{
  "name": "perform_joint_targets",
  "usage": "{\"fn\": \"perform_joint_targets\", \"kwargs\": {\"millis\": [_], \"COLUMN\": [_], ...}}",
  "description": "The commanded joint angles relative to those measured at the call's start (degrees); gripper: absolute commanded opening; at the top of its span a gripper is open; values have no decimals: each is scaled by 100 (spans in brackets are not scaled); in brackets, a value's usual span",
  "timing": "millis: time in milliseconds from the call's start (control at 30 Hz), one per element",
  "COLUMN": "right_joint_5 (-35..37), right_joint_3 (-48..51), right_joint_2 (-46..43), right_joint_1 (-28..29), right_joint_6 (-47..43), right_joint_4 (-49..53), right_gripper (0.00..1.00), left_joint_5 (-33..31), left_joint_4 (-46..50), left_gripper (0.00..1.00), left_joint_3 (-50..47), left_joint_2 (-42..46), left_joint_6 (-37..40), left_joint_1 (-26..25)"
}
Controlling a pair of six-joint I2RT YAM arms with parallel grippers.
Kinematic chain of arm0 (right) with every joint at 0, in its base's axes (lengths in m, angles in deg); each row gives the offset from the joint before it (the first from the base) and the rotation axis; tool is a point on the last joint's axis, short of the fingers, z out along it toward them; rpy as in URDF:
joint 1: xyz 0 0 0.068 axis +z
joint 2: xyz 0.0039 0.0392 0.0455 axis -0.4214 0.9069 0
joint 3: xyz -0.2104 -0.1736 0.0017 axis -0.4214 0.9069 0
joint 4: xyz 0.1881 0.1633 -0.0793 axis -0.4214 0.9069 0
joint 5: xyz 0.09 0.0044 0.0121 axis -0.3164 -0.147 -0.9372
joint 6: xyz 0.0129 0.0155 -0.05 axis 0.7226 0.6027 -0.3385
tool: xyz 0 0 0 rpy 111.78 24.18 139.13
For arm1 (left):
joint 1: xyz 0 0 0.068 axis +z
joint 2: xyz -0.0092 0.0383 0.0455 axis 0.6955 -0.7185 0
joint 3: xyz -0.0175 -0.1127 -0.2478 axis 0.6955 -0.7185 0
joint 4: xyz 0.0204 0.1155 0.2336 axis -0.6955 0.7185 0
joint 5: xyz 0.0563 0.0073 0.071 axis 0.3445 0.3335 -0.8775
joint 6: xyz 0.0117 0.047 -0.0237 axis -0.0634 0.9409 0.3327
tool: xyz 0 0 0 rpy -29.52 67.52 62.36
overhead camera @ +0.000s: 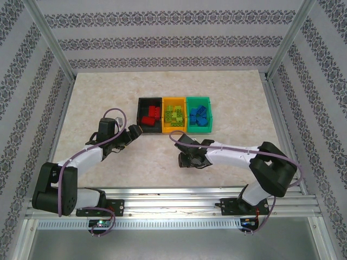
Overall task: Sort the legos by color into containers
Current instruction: Pick up the lego from the bottom-center of the table.
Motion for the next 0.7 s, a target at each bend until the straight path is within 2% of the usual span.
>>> {"fn": "perform_joint_targets", "kwargs": {"millis": [0, 267, 433, 667], "right_joint_5": [72, 29, 20, -51], "right_joint_3": [-49, -231, -588, -1384], "right_joint_2": [214, 368, 270, 294], "right_joint_1": [50, 85, 85, 77], "right_joint_6": [-60, -128, -379, -782], "right_joint_4": [-220, -359, -294, -318], "right_gripper": [47, 34, 33, 34], "left_joint_5": [-73, -54, -177, -118], "left_joint_4": [90, 219, 647, 779], "left_gripper": [87, 87, 88, 88], "left_joint_3": [81, 157, 353, 383], "left_joint_2": [57, 61, 165, 301], "left_joint_6": [89, 162, 464, 527], "left_joint_1": [70, 71, 120, 271]}}
